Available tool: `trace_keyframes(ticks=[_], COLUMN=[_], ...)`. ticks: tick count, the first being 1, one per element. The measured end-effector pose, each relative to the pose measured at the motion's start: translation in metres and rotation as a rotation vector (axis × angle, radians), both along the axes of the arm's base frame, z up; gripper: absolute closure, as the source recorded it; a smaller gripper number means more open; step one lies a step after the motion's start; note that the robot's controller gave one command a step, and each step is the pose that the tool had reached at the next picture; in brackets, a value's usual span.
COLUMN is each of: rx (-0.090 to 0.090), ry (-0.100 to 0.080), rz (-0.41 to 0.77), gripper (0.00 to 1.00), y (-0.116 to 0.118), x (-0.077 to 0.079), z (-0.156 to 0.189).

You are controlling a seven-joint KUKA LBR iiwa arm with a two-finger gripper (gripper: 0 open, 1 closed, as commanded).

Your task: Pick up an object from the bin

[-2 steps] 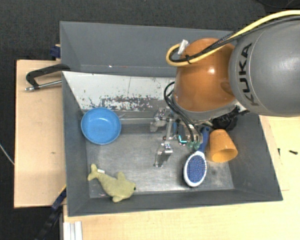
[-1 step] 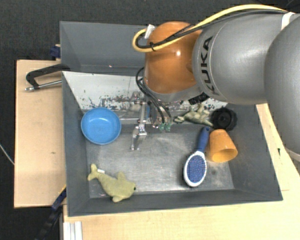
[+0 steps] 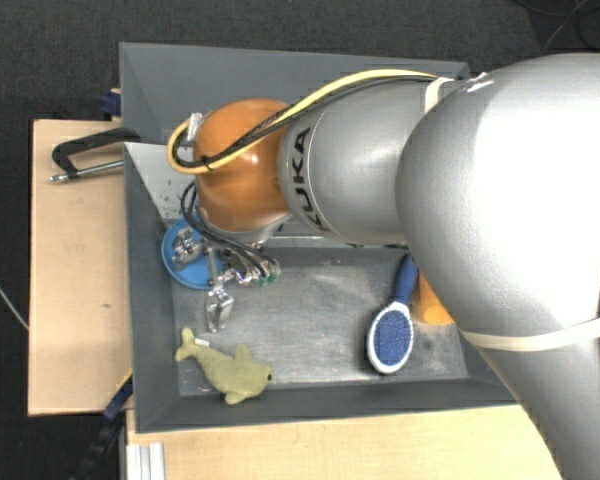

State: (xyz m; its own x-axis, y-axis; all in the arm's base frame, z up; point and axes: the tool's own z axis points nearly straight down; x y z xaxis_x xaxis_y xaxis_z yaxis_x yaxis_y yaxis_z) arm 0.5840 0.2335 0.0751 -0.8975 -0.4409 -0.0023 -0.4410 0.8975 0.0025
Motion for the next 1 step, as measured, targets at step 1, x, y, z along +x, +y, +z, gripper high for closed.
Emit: trace_keyframes(ticks=[1], rx=[-0.001], ry=[-0.003], rz=[-0.006], gripper=[1.00], y=[-0.0023], x=[0.0029], z=[0.0051])
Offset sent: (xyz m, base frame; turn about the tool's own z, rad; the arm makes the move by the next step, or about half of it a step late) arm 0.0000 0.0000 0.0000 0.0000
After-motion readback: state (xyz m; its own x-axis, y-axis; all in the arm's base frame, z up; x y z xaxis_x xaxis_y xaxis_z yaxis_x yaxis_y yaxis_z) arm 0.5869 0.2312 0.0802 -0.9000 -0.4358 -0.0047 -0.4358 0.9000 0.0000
